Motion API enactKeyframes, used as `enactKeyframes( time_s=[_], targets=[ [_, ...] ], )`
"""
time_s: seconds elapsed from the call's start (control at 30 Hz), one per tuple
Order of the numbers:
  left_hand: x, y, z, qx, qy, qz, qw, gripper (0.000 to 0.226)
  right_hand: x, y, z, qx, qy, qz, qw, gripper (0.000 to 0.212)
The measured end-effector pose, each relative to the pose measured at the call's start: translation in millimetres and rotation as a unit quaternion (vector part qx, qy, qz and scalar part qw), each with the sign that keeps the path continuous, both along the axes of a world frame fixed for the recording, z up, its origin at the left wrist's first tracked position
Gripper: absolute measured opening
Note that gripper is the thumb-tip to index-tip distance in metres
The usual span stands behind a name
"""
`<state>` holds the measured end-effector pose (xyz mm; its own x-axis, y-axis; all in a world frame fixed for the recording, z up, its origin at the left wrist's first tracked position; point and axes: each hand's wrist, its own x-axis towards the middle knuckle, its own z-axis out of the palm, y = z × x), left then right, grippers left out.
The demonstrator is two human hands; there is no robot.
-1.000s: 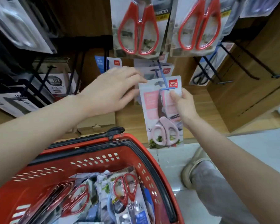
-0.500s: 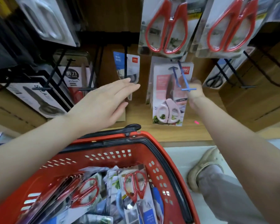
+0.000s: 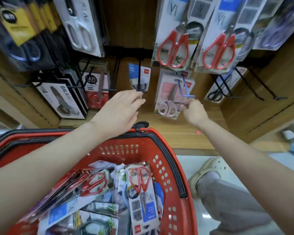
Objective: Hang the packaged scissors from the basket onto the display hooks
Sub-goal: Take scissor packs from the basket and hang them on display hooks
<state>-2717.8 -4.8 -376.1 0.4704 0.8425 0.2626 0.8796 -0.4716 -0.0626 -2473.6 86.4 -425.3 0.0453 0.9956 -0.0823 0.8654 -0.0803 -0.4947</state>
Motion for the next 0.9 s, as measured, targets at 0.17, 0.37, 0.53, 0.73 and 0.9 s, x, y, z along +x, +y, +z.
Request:
enactKeyframes(
  time_s=[0.17, 0.37, 0.53, 0.73, 0.9],
  targets=[
    [-5.8, -56.9, 6.2, 0.016, 0.018, 0.020, 1.000, 0.036, -6.6, -73.6, 25.3, 0.135, -0.122, 0.120, 0.976, 0.026],
    [-40.4, -143.8, -35.6, -0.026, 0.021, 0.030, 0.999, 0.025, -31.4, -159.6, 47.7, 0.192, -0.056, 0.236, 0.951, 0.014],
    [-68.6, -201.2, -91.9, -0.176, -0.005, 0.075, 0.981, 0.024, -68.5, -202.9, 23.7, 0.102, -0.011, 0.337, 0.936, 0.024],
    [-76.5, -217.2, -133.5, -0.424, -0.080, 0.117, 0.895, 0.043, -97.4, -210.5, -37.0, -0.069, -0.038, 0.344, 0.936, 0.044],
    [-75.3, -216.1, -151.7, -0.498, -0.139, 0.115, 0.849, 0.043, -100.8, -193.5, -67.6, -0.160, -0.050, 0.288, 0.943, 0.061]
  ],
)
